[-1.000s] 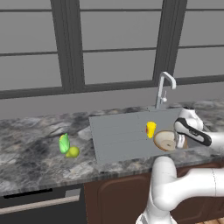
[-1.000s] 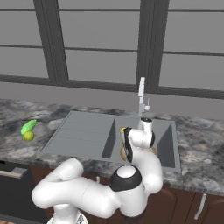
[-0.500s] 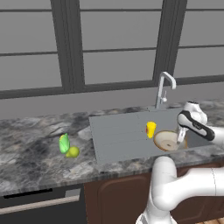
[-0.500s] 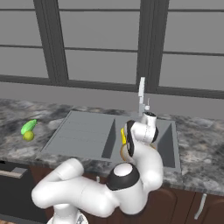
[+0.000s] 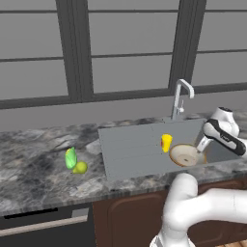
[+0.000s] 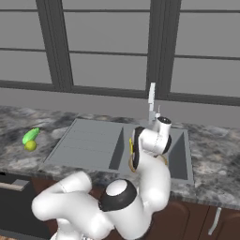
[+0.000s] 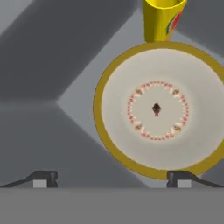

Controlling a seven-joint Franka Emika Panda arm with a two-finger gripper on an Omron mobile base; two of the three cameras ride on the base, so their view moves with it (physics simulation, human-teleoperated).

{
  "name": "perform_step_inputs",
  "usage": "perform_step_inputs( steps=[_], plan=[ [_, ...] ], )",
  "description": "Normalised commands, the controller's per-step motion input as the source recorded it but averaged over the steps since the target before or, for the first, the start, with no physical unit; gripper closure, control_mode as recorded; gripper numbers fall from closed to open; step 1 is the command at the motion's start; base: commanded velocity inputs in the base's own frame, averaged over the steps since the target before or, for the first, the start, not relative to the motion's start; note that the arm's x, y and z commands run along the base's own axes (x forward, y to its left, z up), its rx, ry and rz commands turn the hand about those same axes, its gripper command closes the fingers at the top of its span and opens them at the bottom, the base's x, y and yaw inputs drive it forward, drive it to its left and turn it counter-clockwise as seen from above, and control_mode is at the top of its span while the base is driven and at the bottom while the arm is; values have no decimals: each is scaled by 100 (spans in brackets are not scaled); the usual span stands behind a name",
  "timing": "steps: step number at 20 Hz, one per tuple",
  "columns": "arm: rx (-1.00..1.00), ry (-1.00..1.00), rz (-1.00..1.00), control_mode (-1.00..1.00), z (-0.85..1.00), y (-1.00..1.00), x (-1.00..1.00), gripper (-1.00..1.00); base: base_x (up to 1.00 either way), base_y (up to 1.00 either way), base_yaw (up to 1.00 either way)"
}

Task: Remove the pear and corn from the sink. Then move the bowl and cup from the counter to the sink for washing.

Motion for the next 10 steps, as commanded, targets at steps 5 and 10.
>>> perform_step_inputs(
  steps=[5, 10],
  plan=[
    [0, -24, -23, -100, 47, 0, -36, -100, 0, 0, 0],
    [-2, -2, -11, -100, 56, 0, -33, -100, 0, 0, 0]
  ],
)
